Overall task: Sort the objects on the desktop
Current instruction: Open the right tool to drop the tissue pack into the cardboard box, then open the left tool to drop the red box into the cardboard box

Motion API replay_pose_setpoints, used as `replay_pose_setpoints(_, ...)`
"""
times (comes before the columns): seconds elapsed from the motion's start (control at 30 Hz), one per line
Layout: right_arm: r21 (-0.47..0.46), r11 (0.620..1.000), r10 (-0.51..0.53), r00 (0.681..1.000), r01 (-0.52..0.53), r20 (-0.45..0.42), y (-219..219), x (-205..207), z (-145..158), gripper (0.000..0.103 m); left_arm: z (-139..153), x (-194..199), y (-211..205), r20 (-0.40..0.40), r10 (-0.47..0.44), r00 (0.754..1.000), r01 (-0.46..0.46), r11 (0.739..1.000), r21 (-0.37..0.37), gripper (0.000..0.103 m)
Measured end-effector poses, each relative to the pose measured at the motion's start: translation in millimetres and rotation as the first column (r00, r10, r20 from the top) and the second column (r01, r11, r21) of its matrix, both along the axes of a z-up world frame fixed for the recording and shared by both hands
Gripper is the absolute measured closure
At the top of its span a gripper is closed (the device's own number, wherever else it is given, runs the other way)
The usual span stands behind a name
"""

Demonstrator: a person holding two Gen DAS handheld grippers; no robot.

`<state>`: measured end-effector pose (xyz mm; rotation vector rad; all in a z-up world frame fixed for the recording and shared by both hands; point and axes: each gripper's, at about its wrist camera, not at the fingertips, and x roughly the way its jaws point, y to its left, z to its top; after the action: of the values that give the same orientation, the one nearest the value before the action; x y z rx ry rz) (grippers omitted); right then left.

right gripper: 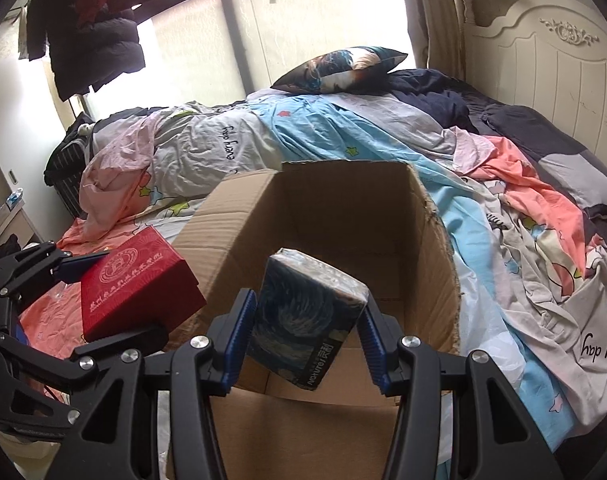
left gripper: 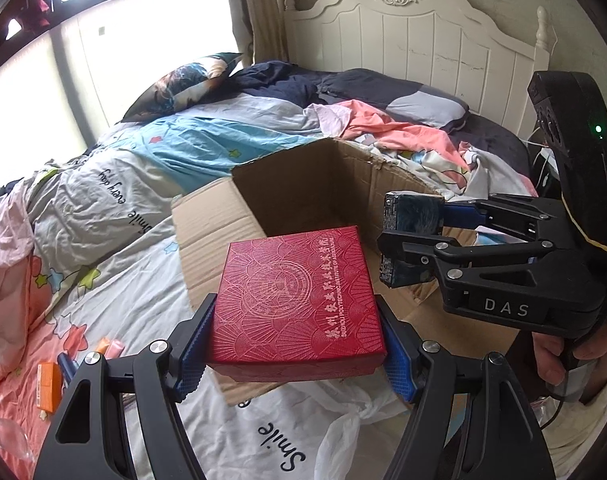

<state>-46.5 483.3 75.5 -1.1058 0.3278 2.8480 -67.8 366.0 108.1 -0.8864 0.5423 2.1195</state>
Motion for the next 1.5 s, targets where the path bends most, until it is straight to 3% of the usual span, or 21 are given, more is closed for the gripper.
replay_pose_setpoints(0.57,0.035,0.997,-0.065,0.998,0.065,0.011,16.8,-14.3,-7.4,0.054,-5.9,-6.9,15.1,0.019,-0.012,1.000,0.012,1.000,0.000,0.029)
replay_pose_setpoints(0.77,0.032,0.995,-0.091,0.996,0.091,-0.002,22.6,-3.7,-8.2,0.049,-10.6,-4.0,22.1,0.021,-0.025,0.999,0.025,0.999,-0.020,0.029)
replay_pose_setpoints(0.87,0.032,0.994,-0.105,0.994,0.105,-0.007,25.8,2.6,-9.3,0.040,-12.2,-1.2,25.1,0.021,-0.035,0.999,0.036,0.999,-0.027,0.029)
replay_pose_setpoints(1.5,0.070,0.988,-0.136,0.990,0.138,-0.030,28.0,24.0,-4.2,0.039,-9.8,7.8,41.7,0.017,-0.066,0.998,0.067,0.997,-0.040,0.029)
